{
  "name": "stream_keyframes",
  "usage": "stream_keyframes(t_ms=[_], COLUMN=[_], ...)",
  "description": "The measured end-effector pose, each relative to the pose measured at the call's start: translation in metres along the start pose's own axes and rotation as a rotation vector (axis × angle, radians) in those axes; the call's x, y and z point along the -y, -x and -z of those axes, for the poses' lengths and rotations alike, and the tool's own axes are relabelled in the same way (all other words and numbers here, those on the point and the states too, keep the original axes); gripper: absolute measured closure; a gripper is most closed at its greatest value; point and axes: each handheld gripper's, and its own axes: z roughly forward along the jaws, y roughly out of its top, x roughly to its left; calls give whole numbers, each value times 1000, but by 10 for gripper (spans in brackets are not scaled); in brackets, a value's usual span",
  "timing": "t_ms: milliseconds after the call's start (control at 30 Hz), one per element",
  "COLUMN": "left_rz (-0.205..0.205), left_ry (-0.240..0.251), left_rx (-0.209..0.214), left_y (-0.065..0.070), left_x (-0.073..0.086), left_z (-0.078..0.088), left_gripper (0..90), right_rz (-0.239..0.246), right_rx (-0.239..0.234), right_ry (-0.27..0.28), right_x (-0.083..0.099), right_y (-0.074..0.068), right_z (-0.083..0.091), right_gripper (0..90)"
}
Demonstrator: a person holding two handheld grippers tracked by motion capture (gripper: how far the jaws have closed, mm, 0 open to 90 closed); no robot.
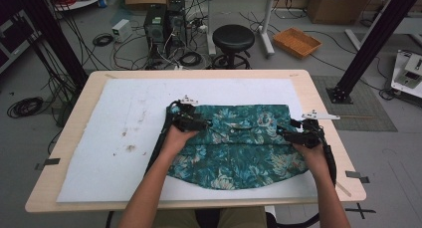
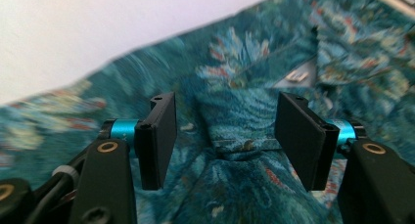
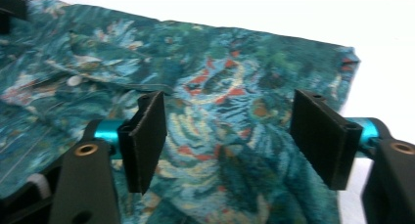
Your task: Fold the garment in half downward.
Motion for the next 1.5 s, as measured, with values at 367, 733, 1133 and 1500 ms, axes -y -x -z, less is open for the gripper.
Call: stream_keyframes(t_ms=[367,733,1133,1500], left_rz=[-68,-106,-230,-242], left_ry=[-42,103,205,206], left_rx=[-36,-3,34,40], left_y=[12,23,41,43], left_x=[13,24,32,35], left_z=[-20,-1,22,23], left_gripper=[619,840,842,842], right_rz=[10,58,103,182], right_rx=[-13,-59,-71,-41], right_ry=[5,-22,-178,-285], right_x=[2,-2,-30,-29], right_y=[-5,-24,-52,-65], right_z=[0,-11,-69,-96], right_gripper=[222,223,223,255])
